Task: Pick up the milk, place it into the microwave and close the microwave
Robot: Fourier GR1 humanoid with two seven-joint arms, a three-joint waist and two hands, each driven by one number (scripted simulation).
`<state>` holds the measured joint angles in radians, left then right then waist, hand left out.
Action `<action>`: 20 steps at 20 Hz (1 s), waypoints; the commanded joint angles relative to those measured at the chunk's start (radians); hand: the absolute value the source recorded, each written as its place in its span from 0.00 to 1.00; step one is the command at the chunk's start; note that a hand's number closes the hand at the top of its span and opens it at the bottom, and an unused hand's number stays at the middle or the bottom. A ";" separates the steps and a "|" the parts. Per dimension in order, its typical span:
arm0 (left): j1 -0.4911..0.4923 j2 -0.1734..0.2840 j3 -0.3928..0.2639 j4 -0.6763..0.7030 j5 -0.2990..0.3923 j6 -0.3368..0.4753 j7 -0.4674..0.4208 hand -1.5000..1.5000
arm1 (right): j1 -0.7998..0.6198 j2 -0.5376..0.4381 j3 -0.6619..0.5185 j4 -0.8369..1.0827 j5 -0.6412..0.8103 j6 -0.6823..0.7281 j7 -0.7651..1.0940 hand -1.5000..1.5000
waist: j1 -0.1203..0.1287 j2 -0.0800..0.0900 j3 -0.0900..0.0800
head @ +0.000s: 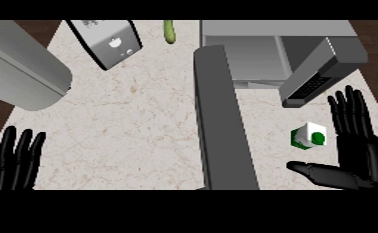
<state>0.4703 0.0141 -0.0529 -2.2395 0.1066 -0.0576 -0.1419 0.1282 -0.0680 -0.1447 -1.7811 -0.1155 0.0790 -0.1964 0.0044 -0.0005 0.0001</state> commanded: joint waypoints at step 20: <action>0.060 -0.014 0.015 -0.030 0.019 -0.049 -0.023 0.00 | -0.066 -0.105 -0.143 0.576 0.045 0.125 -0.434 0.00 | -0.001 0.000 0.000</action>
<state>0.5732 0.0057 -0.0348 -2.2660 0.1365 -0.1268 -0.2074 0.0869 -0.1587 -0.2861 -1.2770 -0.0912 0.1943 -0.5737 0.0051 -0.0004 0.0004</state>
